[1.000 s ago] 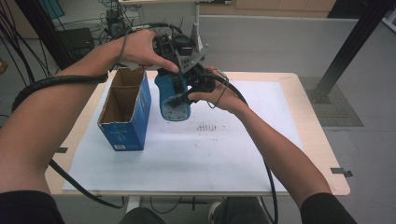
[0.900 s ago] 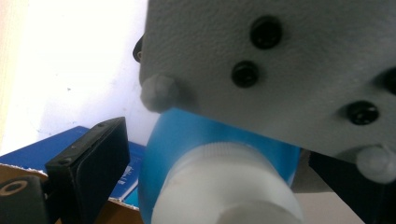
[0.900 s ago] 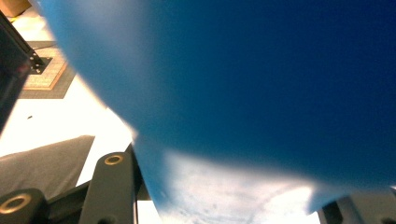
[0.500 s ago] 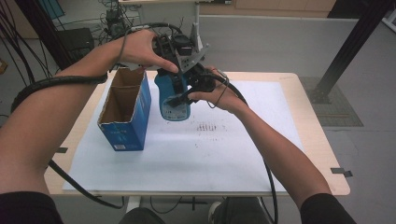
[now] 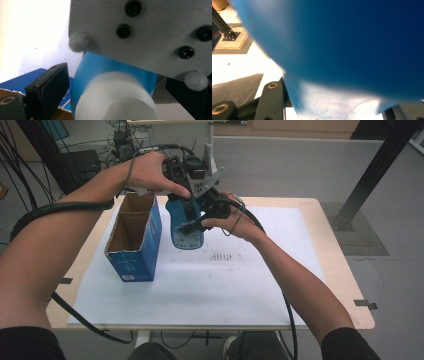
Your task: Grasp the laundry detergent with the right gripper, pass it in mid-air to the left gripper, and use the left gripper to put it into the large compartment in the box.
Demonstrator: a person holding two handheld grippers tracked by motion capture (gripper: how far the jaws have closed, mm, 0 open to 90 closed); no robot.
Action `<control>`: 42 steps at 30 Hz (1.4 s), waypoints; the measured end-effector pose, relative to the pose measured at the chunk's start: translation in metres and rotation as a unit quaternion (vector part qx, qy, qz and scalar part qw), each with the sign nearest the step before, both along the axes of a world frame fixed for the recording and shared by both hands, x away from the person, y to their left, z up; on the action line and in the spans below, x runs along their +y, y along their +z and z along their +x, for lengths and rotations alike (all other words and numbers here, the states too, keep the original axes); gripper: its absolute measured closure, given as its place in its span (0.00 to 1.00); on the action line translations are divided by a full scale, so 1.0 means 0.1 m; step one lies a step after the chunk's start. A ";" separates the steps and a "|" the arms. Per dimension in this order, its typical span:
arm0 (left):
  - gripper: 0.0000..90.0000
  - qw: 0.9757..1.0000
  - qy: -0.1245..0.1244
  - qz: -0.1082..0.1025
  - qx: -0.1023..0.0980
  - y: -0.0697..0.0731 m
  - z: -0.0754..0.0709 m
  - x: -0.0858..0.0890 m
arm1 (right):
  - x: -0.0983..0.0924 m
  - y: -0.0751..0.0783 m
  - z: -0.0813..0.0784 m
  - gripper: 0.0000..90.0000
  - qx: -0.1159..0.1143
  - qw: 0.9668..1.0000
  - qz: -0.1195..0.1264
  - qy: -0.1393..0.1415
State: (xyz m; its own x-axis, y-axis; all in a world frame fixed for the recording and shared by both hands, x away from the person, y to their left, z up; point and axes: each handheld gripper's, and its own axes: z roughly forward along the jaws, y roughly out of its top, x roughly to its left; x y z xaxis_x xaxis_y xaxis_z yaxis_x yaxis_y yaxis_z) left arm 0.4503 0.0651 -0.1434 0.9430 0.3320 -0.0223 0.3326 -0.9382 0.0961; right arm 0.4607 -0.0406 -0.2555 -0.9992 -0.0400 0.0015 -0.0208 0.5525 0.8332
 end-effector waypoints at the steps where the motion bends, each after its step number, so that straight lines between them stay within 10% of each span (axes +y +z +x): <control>1: 0.07 1.000 0.000 0.001 0.000 0.00 0.00 0.00 | 0.00 0.00 0.00 0.49 -0.001 1.000 0.000 0.001; 42: 0.07 1.000 -0.001 0.006 0.000 0.01 -0.02 0.00 | -0.01 0.03 -0.01 0.49 -0.003 1.000 0.006 0.001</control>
State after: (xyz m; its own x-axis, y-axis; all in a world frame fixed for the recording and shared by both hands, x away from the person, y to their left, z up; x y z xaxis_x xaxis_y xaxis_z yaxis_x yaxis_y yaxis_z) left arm 0.4481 0.0649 -0.1425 0.9439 0.3298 -0.0190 0.3302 -0.9401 0.0849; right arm 0.4594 -0.0412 -0.2525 -0.9991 -0.0420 -0.0041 -0.0263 0.5433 0.8391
